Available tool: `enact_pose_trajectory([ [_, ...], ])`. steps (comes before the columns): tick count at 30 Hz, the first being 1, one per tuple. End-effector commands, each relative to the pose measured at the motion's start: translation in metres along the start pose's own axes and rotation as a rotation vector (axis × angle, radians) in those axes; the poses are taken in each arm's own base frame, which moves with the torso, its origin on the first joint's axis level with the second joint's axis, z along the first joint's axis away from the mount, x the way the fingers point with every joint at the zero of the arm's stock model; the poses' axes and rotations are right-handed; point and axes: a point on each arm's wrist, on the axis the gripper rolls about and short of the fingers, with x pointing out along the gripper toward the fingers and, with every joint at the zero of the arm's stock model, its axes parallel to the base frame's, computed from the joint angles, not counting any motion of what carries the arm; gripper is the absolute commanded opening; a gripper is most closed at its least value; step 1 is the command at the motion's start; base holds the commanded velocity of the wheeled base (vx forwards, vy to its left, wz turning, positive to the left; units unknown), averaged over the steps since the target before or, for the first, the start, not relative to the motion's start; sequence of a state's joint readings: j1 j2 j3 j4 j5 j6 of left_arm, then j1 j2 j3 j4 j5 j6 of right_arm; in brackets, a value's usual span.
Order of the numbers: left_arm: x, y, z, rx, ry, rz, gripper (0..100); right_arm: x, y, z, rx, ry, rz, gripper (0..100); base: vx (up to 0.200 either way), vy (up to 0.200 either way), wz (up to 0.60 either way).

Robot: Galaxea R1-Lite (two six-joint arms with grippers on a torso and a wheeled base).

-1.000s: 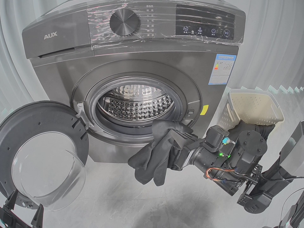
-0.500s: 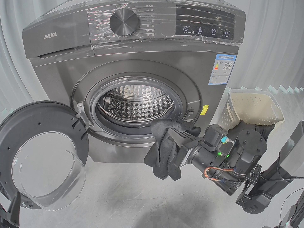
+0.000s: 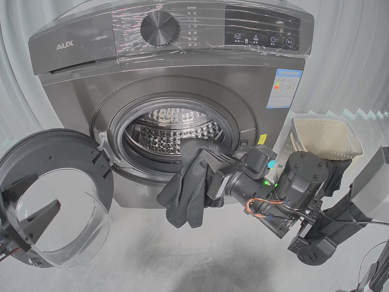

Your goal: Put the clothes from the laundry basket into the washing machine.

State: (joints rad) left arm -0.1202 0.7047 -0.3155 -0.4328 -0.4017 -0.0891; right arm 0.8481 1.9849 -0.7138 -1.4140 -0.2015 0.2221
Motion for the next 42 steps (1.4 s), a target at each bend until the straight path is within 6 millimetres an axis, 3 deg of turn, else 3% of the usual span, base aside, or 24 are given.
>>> enact_pose_trajectory([
  [1,0.063,0.02,-0.026,-0.061,0.204,-0.084,100,0.018,0.003,0.008,-0.005,-0.04,0.007,0,0.0,0.0,0.0],
  [10,0.102,0.019,-0.039,-0.069,0.319,-0.156,100,0.016,0.006,0.011,-0.007,-0.031,0.091,0,0.0,0.0,0.0],
  [24,0.153,0.021,-0.062,-0.067,0.354,-0.161,100,0.015,0.007,0.017,-0.015,-0.061,0.083,0,0.0,0.0,0.0],
  [35,0.181,0.022,-0.077,-0.073,0.389,-0.177,100,0.014,0.011,0.016,-0.009,-0.066,0.065,0,0.0,0.0,0.0],
  [36,0.192,0.025,-0.084,-0.079,0.402,-0.161,100,0.014,0.012,0.015,-0.008,-0.064,0.067,0,0.0,0.0,0.0],
  [42,0.2,0.027,-0.09,-0.078,0.392,-0.154,100,0.013,0.015,0.014,-0.006,-0.063,0.075,0,0.0,0.0,0.0],
])
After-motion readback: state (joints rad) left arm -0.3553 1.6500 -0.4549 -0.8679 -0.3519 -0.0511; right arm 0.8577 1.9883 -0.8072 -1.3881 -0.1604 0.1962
